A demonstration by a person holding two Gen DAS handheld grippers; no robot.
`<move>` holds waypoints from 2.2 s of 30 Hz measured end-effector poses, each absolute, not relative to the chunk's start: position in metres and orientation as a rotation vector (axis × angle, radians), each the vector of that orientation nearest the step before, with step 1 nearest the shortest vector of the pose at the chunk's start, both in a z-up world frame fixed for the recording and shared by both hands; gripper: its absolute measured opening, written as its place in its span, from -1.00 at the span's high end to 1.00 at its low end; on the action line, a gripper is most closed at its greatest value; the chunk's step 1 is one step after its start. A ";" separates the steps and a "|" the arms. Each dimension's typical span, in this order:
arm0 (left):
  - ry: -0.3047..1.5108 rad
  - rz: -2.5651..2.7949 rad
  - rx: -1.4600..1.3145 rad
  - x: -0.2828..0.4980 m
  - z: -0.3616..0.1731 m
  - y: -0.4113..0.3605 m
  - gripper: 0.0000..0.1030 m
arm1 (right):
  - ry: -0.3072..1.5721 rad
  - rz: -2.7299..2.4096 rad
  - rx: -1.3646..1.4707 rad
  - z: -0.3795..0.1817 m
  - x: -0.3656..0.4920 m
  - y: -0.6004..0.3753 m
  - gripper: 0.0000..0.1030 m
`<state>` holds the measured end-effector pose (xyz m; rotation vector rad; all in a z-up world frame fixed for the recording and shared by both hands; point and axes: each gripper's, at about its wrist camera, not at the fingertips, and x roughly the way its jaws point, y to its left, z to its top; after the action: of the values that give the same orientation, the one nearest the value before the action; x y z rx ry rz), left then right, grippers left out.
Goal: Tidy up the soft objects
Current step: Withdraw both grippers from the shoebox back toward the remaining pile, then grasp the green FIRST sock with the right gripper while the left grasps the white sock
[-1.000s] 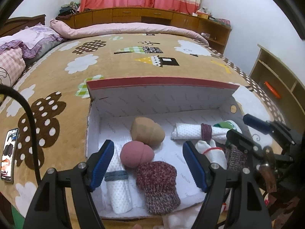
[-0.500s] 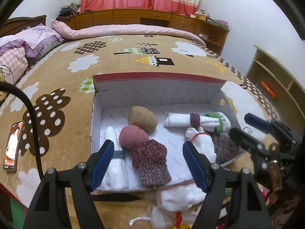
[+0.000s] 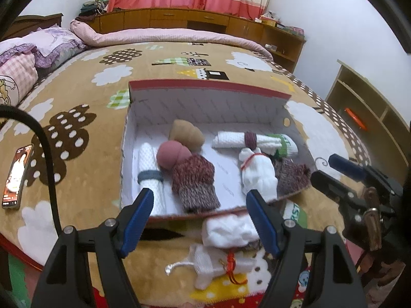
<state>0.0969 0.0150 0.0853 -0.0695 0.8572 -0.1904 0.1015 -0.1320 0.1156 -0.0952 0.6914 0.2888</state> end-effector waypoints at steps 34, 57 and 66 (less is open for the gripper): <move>1.011 -0.233 -0.130 0.110 0.030 -0.024 -0.52 | 0.810 0.245 -0.025 0.062 0.067 -0.170 -0.13; 0.996 -0.301 -0.168 0.098 0.033 -0.019 0.27 | 0.848 0.250 -0.021 0.048 0.070 -0.167 -0.13; 0.945 -0.287 -0.191 0.088 0.047 -0.002 0.29 | 0.861 0.294 -0.009 0.047 0.070 -0.155 -0.13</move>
<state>0.0881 -0.0018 0.0470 -0.1907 0.9450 -0.2868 0.0703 -0.1555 0.0467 -0.0091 0.8611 0.2938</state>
